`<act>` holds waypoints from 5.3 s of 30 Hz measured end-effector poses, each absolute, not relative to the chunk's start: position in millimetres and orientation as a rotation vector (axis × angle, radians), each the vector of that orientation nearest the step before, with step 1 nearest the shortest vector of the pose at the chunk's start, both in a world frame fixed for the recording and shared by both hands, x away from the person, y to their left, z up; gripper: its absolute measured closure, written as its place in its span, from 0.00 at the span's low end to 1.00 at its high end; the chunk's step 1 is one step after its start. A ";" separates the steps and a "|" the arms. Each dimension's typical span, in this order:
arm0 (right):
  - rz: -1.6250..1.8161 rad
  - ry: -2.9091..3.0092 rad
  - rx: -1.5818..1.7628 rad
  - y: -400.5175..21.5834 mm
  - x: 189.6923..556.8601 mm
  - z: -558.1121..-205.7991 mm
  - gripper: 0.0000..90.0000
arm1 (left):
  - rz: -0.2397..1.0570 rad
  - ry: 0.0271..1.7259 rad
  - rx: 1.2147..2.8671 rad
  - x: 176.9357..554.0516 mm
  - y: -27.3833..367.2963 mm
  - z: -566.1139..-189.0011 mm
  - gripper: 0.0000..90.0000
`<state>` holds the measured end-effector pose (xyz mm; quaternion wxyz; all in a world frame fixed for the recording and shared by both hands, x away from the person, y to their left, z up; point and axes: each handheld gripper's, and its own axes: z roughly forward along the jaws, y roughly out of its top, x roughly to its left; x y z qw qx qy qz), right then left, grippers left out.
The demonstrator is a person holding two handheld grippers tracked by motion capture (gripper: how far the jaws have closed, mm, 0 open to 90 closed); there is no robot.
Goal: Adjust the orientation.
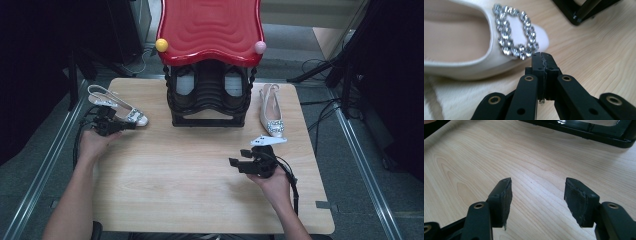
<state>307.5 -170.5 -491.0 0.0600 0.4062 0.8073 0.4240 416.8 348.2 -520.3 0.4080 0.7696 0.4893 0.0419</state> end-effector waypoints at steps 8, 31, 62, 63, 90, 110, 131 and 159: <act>1.268 2.429 1.255 -175.6 301.1 -491.8 0.45 | 0.109 1.225 1.968 423.5 340.8 -520.2 1.00; 1.256 2.415 1.297 -181.1 297.0 -495.4 0.45 | 0.144 1.261 1.936 448.7 313.0 -524.4 1.00; 1.256 2.488 1.230 -161.8 308.0 -497.5 0.46 | 0.195 1.467 1.836 410.5 391.7 -530.4 1.00; 1.253 2.486 1.230 -162.1 307.4 -497.5 0.46 | 0.182 1.475 1.832 410.6 395.6 -531.2 1.00; 1.250 2.446 1.280 -173.2 300.7 -498.0 0.46 | 0.182 1.390 1.877 438.6 347.3 -534.3 1.00; 1.262 2.477 1.228 -166.6 305.6 -495.5 0.46 | 0.233 1.447 1.780 391.8 396.2 -484.1 1.00; 1.265 2.506 1.209 -157.4 310.7 -496.7 0.46 | 0.246 1.546 1.832 435.5 410.9 -471.4 1.00; 1.257 2.536 1.186 -149.8 312.4 -497.4 0.46 | 0.132 1.499 1.957 421.1 383.9 -478.8 0.77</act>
